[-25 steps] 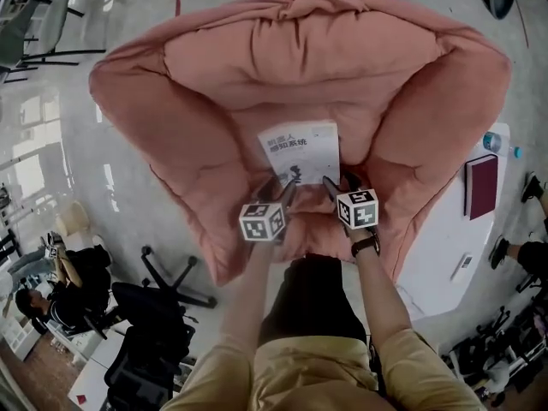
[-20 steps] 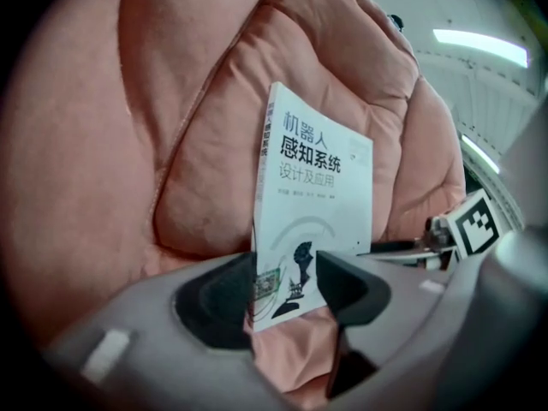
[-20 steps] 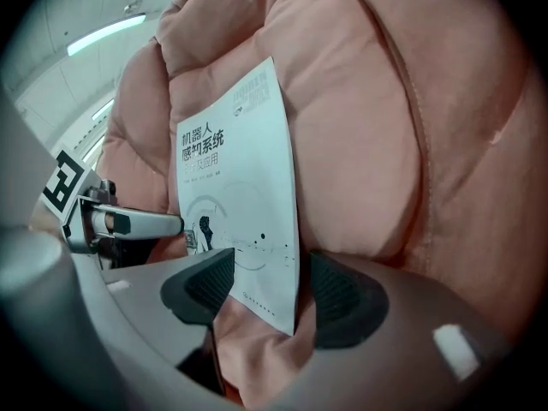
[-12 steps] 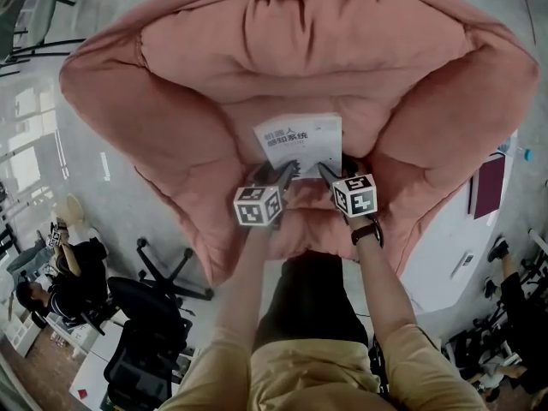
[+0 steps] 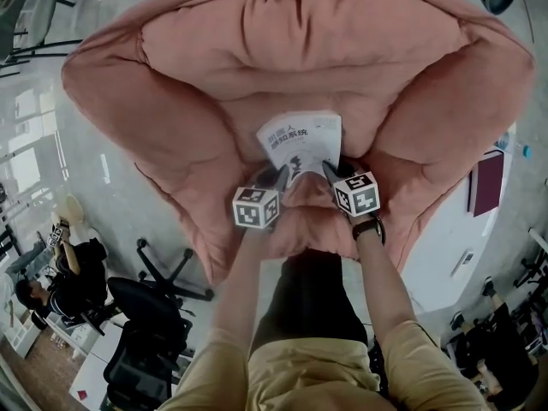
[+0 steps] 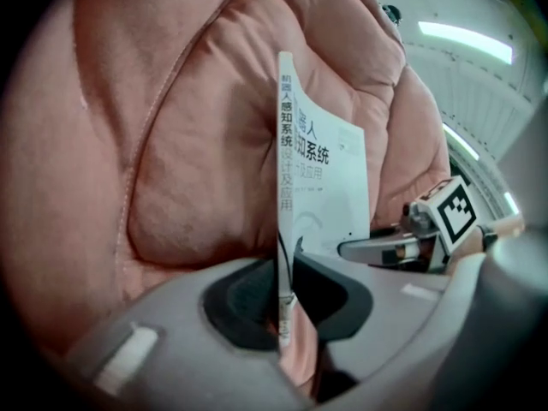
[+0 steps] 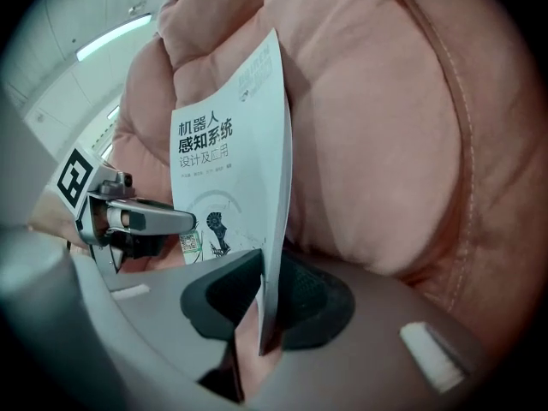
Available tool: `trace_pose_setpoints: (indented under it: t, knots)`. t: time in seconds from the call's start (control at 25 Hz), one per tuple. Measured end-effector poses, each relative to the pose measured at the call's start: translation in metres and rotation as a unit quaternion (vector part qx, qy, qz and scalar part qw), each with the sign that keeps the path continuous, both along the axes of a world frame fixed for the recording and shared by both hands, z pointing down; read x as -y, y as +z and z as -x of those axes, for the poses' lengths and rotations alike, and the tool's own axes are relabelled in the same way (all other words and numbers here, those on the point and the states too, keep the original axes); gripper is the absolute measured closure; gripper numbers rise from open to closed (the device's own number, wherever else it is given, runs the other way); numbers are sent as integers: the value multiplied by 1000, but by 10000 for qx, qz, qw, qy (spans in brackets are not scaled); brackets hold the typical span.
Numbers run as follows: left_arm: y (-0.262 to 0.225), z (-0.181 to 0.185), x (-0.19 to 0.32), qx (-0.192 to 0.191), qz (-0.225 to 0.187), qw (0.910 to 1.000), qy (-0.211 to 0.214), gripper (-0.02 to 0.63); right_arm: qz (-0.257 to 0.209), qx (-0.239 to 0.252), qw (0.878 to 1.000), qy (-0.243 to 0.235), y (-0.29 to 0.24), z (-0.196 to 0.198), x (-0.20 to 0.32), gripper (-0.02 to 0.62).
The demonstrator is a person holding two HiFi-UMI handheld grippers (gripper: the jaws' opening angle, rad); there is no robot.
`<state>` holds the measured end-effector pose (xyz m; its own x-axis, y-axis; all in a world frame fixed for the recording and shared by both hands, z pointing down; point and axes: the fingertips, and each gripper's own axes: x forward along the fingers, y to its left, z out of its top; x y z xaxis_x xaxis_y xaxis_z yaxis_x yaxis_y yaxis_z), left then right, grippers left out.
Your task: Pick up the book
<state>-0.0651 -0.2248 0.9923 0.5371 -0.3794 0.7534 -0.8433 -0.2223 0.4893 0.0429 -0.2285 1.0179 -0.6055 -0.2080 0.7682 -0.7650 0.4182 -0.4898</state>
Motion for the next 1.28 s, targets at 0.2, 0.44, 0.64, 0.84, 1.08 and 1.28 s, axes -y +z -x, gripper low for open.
trace_pose_setpoints:
  t: [0.2, 0.44, 0.64, 0.84, 1.08, 1.28]
  knots:
    - [-14, -4, -9, 70, -62, 10000, 28, 563, -72, -4, 9999, 134, -17, 2, -14, 541]
    - [-51, -4, -35, 38, -87, 10000, 6, 563, -1, -84, 9997, 214, -53, 2, -44, 541]
    - [-94, -4, -56, 6, -200, 9998, -59, 563, -133, -128, 9994, 310, -99, 1, -68, 541]
    - [-158, -1, -66, -57, -609, 9981, -102, 563, -622, -105, 9972, 400, -168, 4, -80, 543]
    - [-258, -3, -65, -39, -1516, 9884, -98, 563, -1506, -83, 9866, 616, -267, 1, -77, 543]
    - [-355, -1, -74, 43, -2327, 9725, 4, 563, -2262, 49, 9710, 770, -362, 4, -86, 543]
